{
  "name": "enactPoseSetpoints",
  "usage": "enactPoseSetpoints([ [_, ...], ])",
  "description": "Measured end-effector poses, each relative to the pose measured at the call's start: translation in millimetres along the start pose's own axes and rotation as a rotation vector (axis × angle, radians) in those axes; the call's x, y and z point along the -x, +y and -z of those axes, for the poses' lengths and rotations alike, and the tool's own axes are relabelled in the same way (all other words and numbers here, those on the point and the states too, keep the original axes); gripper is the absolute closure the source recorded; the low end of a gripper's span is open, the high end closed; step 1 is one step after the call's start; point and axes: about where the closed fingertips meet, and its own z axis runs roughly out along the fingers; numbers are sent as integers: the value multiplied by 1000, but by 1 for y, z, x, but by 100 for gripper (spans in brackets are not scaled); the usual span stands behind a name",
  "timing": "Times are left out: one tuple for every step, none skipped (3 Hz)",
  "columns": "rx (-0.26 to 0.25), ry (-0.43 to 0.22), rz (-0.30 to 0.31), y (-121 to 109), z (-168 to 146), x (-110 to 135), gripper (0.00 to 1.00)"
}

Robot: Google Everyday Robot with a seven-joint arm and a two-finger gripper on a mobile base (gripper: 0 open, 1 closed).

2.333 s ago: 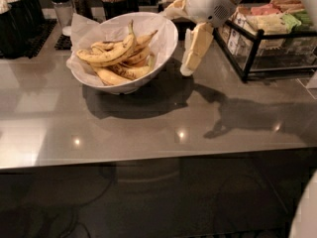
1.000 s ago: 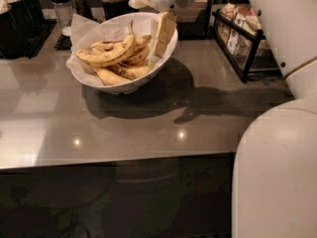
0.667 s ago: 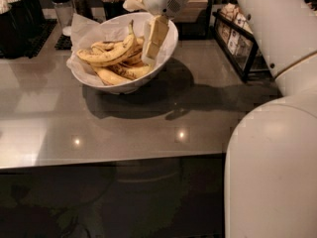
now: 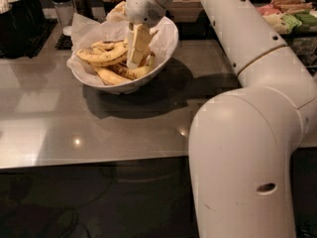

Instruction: Pick banana from white bowl

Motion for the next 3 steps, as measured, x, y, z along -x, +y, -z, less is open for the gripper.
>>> enactPoseSetpoints([
  [39,-4,9,-7,-19,2,0],
  [54,-5,6,-12,-31,1,18],
  [57,8,3,-14,-37,-2,42],
])
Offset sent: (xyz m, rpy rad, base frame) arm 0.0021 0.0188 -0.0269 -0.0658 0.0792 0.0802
